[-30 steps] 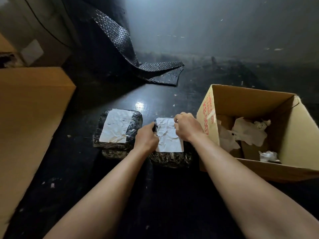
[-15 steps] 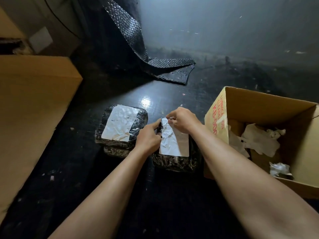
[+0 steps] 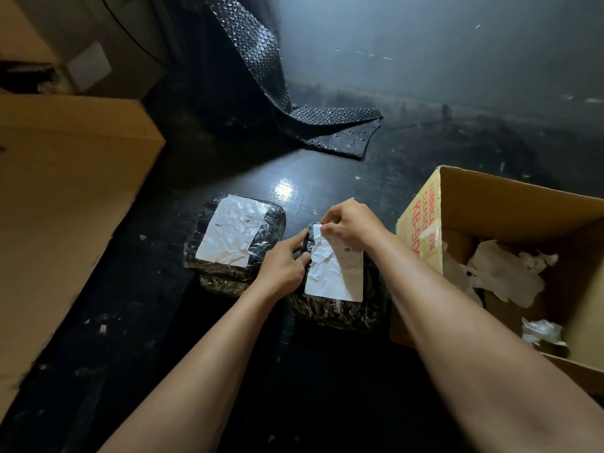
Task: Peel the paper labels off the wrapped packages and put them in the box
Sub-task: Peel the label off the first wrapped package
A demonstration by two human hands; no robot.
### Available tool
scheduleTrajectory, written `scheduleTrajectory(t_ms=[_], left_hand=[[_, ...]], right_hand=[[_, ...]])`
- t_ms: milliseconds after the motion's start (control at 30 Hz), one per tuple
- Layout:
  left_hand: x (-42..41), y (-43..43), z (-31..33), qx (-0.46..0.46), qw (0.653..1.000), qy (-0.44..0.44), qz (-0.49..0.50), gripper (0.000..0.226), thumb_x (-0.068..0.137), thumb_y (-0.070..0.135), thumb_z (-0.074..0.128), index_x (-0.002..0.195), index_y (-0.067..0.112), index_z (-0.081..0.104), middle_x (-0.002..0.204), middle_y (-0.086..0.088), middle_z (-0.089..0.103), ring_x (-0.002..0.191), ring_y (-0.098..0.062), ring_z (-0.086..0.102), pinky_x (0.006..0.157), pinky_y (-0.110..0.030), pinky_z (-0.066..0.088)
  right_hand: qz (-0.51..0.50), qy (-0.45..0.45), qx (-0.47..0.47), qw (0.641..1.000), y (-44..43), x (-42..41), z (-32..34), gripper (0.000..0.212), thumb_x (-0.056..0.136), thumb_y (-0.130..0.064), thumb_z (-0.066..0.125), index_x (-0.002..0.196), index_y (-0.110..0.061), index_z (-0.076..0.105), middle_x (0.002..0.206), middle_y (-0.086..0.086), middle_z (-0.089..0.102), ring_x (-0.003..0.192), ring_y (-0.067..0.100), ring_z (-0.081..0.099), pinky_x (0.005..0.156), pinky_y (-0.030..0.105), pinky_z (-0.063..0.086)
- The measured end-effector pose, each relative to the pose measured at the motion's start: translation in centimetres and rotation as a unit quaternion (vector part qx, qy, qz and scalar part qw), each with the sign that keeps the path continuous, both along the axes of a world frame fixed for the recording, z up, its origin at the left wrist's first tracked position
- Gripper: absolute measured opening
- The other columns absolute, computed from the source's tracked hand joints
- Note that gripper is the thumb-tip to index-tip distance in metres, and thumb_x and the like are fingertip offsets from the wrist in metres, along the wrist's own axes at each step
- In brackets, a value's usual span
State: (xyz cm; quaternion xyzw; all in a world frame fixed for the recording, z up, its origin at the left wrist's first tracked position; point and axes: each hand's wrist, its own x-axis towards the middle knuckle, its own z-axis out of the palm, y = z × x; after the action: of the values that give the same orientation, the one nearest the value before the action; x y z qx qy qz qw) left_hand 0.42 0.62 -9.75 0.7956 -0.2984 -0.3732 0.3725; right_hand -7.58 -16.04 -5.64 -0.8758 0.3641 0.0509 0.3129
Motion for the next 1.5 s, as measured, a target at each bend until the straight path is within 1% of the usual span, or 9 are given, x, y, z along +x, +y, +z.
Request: scheduleTrajectory(t_ms=[200, 367, 567, 767, 967, 1100, 1200, 1333, 1500], left_hand=[[-0.2, 1.3, -1.3, -0.006, 0.999, 0.054, -0.007, 0.068, 0.088, 0.032, 0.057, 0.153, 0.043, 0.037, 0.15, 0.006, 0.053, 0.138, -0.005, 0.047, 0.119, -0.04, 0.036], [-0.3, 1.4, -2.0, -0.019, 0.997, 0.066, 0.017, 0.068, 0.081, 0.039, 0.06, 0.146, 0.049, 0.039, 0.147, 0.007, 0.055, 0.139, -0.007, 0.046, 0.119, -0.041, 0.037], [-0.4, 1.6, -1.4, -0.023, 0.997, 0.065, 0.024, 0.069, 0.082, 0.035, 0.062, 0.149, 0.042, 0.043, 0.147, 0.005, 0.055, 0.139, -0.009, 0.046, 0.119, -0.041, 0.036], [-0.7, 1.4, -0.9, -0.029, 0.998, 0.048, 0.019, 0.064, 0.093, 0.022, 0.062, 0.148, 0.048, 0.042, 0.148, 0.008, 0.053, 0.138, -0.009, 0.048, 0.118, -0.038, 0.037], [-0.8, 1.3, -0.7, -0.02, 0.999, 0.037, 0.019, 0.062, 0.092, 0.024, 0.061, 0.146, 0.05, 0.045, 0.146, 0.009, 0.056, 0.136, -0.01, 0.051, 0.117, -0.037, 0.039], [-1.0, 1.2, -0.4, -0.014, 0.999, 0.03, 0.019, 0.065, 0.092, 0.022, 0.06, 0.148, 0.049, 0.042, 0.147, 0.008, 0.055, 0.135, -0.01, 0.051, 0.117, -0.034, 0.038], [-1.3, 1.0, 0.0, -0.015, 1.0, 0.02, 0.016, 0.07, 0.091, 0.019, 0.059, 0.149, 0.053, 0.037, 0.143, 0.006, 0.06, 0.125, -0.008, 0.059, 0.111, -0.03, 0.043], [-1.4, 0.8, 0.6, -0.002, 1.0, 0.0, 0.004, 0.068, 0.092, 0.017, 0.057, 0.149, 0.05, 0.039, 0.144, 0.003, 0.059, 0.108, -0.004, 0.063, 0.096, -0.02, 0.046], [-1.8, 0.6, 1.3, 0.013, 1.0, -0.015, 0.003, 0.067, 0.094, 0.015, 0.055, 0.151, 0.046, 0.038, 0.141, 0.003, 0.062, 0.086, -0.004, 0.055, 0.076, -0.012, 0.04]], right_hand=[[0.007, -0.013, 0.014, 1.0, 0.1, -0.1, -0.3, 0.019, 0.087, -0.036, 0.075, 0.107, -0.034, 0.076, 0.113, -0.003, 0.073, 0.103, 0.018, 0.066, 0.093, 0.043, 0.054], [0.01, -0.019, 0.024, 0.999, 0.3, 0.0, -0.1, 0.013, 0.088, -0.028, 0.075, 0.1, -0.031, 0.077, 0.099, -0.007, 0.071, 0.095, 0.016, 0.067, 0.086, 0.037, 0.056], [0.024, -0.027, 0.014, 0.999, 0.5, 0.1, 0.4, 0.008, 0.087, -0.017, 0.072, 0.086, -0.025, 0.074, 0.085, -0.007, 0.072, 0.081, 0.013, 0.067, 0.067, 0.027, 0.05], [0.051, -0.073, -0.04, 0.995, 1.1, -0.6, 0.2, 0.009, 0.09, -0.011, 0.068, 0.088, -0.02, 0.071, 0.089, -0.007, 0.066, 0.087, 0.015, 0.063, 0.079, 0.034, 0.053], [0.047, -0.093, -0.05, 0.993, 1.2, -1.6, -0.1, 0.023, 0.086, 0.002, 0.066, 0.085, -0.021, 0.07, 0.082, -0.016, 0.066, 0.08, 0.003, 0.063, 0.075, 0.023, 0.052], [0.055, -0.113, -0.062, 0.99, 1.8, -2.2, 0.5, 0.019, 0.085, 0.003, 0.067, 0.087, -0.016, 0.071, 0.086, -0.009, 0.07, 0.081, 0.008, 0.065, 0.077, 0.025, 0.054], [0.055, -0.128, -0.066, 0.988, 1.9, -2.7, 0.5, 0.017, 0.084, 0.001, 0.067, 0.087, -0.015, 0.072, 0.088, -0.006, 0.071, 0.084, 0.012, 0.065, 0.08, 0.031, 0.055], [0.033, -0.132, -0.072, 0.988, 1.8, -3.1, -0.3, 0.019, 0.085, -0.009, 0.069, 0.08, -0.027, 0.069, 0.083, -0.016, 0.068, 0.096, 0.016, 0.061, 0.088, 0.043, 0.053], [0.02, -0.148, -0.072, 0.986, 2.1, -3.4, -0.7, 0.023, 0.087, -0.009, 0.067, 0.081, -0.032, 0.066, 0.081, -0.021, 0.063, 0.1, 0.014, 0.052, 0.092, 0.047, 0.048]])
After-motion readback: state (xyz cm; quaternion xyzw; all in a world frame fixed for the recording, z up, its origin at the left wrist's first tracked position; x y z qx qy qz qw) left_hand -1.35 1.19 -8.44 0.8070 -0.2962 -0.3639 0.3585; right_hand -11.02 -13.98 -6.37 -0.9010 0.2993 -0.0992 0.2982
